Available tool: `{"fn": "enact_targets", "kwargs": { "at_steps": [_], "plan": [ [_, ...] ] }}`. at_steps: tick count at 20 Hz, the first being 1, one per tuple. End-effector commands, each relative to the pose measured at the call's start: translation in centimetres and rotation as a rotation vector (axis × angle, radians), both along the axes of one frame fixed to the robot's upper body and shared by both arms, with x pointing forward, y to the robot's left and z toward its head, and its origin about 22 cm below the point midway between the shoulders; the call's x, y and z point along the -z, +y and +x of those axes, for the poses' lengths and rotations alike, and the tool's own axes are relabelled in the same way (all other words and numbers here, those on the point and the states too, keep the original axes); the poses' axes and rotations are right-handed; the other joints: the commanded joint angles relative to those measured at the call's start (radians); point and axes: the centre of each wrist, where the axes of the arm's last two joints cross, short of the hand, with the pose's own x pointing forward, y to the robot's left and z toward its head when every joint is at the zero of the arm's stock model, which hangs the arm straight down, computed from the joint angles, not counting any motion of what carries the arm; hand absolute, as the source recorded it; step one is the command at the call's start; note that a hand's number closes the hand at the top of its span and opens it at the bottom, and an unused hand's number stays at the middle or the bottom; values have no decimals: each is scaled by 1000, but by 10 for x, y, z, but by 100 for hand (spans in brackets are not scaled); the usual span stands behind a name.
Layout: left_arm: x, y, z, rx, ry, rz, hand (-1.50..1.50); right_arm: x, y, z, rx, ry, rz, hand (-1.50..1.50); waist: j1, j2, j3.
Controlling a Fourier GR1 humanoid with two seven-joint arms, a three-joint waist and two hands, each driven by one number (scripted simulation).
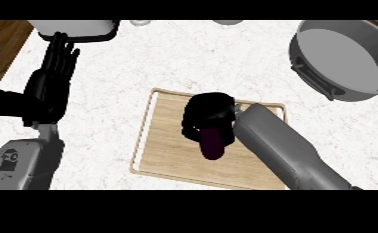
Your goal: Pick the eggplant from the tray and place it in the pot
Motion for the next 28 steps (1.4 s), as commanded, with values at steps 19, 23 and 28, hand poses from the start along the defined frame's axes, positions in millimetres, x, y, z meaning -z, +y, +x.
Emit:
{"fn": "enact_targets", "kwargs": {
  "at_steps": [19,23,28],
  "plan": [
    [-11,-7,3,33,-19,6,0,-138,-93,105,2077,-746,438,150,32,13,-1],
    [3,-10,3,7,-9,1,0,-140,-91,108,2206,-820,404,150,16,9,1],
    [4,-11,4,7,-14,1,0,-139,-135,111,2300,-773,307,150,13,8,2]
  ]
}}
